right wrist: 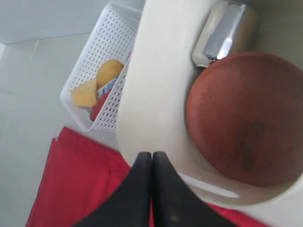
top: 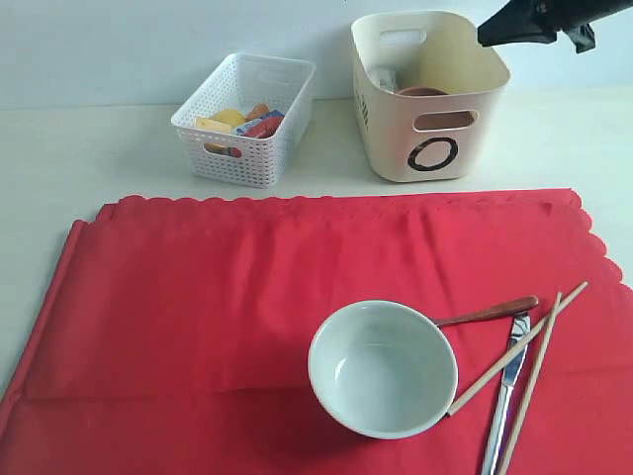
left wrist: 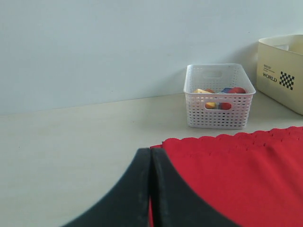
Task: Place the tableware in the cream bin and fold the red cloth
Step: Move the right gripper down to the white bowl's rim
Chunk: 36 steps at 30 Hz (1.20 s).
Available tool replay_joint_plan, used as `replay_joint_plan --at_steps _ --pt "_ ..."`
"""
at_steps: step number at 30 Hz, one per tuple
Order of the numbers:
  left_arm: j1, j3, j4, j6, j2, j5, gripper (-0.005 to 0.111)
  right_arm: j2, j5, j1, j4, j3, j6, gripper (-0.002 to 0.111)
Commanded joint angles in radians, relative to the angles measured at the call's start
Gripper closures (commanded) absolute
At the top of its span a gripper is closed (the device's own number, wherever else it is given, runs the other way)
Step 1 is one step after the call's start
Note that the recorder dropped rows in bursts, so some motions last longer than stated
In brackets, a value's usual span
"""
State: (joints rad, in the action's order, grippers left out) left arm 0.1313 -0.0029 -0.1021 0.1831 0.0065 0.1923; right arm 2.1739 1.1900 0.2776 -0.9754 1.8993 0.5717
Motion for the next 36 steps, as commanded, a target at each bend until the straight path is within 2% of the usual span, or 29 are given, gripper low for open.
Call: replay_joint_plan --at_steps 1,6,12,16,21,28,36 --pt "-0.004 0.003 -0.001 -0.001 -0.006 -0.001 0.106 -0.058 0.031 0.002 -0.006 0.013 -0.006 0.108" --pt "-0.004 0.003 -0.001 -0.004 -0.006 -0.001 0.106 -0.123 0.031 -0.004 0.101 -0.033 -0.066 0.108" --pt "-0.004 0.003 -0.001 -0.002 -0.006 -0.001 0.106 -0.244 0.031 -0.004 0.116 -0.209 -0.035 0.108" --pt "-0.004 0.003 -0.001 -0.002 -0.006 -0.001 0.106 -0.35 -0.107 -0.009 0.082 -0.392 0.02 0.108" --pt "-0.004 0.003 -0.001 -0.002 -0.006 -0.001 0.106 -0.465 -0.251 -0.009 -0.191 -0.671 0.279 0.108" --pt "-0.004 0.003 -0.001 -0.004 -0.006 -0.001 0.106 -0.584 -0.206 -0.009 -0.554 -1.032 0.75 0.108" --pt "-0.004 0.003 -0.001 -0.002 -0.006 -0.001 0.106 -0.635 -0.137 -0.009 -0.665 -1.331 1.095 0.108"
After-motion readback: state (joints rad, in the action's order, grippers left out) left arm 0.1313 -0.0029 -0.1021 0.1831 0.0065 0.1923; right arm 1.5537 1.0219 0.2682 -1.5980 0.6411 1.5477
